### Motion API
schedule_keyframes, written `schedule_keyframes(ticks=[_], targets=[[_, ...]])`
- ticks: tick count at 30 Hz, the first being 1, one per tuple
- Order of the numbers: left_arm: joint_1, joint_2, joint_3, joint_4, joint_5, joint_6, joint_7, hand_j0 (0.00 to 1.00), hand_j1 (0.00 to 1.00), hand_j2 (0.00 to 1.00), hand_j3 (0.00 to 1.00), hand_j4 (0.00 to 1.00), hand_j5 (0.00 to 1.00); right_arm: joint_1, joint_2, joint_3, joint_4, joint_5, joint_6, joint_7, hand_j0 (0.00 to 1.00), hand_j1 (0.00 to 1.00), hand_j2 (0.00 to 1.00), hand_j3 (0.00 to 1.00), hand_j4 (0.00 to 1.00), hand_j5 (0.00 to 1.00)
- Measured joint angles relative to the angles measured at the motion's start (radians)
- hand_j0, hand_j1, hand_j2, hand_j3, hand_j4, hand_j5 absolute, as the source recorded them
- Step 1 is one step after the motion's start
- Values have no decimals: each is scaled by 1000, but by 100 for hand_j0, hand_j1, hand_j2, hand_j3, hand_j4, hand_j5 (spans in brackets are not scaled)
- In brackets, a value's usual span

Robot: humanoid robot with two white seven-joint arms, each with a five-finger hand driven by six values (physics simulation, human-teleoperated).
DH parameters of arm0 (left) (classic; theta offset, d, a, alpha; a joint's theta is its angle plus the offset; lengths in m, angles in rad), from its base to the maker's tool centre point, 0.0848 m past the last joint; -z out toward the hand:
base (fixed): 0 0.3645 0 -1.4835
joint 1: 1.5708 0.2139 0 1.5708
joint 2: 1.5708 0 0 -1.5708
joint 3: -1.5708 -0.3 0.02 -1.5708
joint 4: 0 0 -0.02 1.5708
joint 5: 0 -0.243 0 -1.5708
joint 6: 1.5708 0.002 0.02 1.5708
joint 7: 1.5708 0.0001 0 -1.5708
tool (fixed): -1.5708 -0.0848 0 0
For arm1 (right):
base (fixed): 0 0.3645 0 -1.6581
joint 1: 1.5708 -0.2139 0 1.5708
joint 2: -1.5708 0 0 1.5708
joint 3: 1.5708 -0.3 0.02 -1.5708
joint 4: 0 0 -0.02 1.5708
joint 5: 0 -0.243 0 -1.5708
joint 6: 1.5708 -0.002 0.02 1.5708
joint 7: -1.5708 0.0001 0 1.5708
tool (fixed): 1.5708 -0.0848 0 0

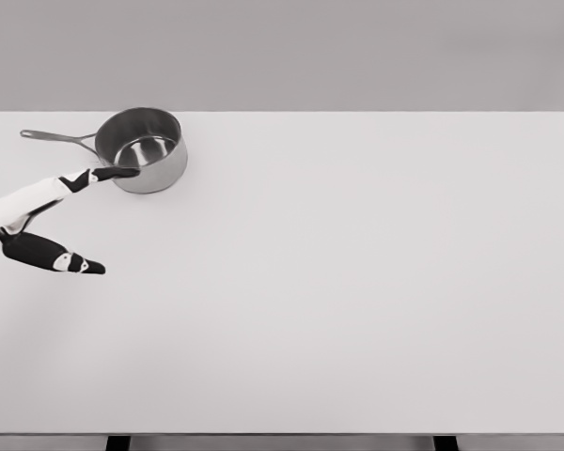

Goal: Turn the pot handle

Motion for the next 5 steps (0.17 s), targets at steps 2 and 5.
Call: schedule_keyframes(ticks=[2, 5], targets=[[0, 0, 1, -9, 0, -2, 0, 100, 100, 100, 100, 100, 100, 0, 0, 0, 0, 0, 0, 0, 100, 100, 100, 100, 100, 100], [0, 0, 1, -17, -2, -3, 0, 100, 100, 100, 100, 100, 100, 0, 0, 0, 0, 0, 0, 0, 100, 100, 100, 100, 100, 100]])
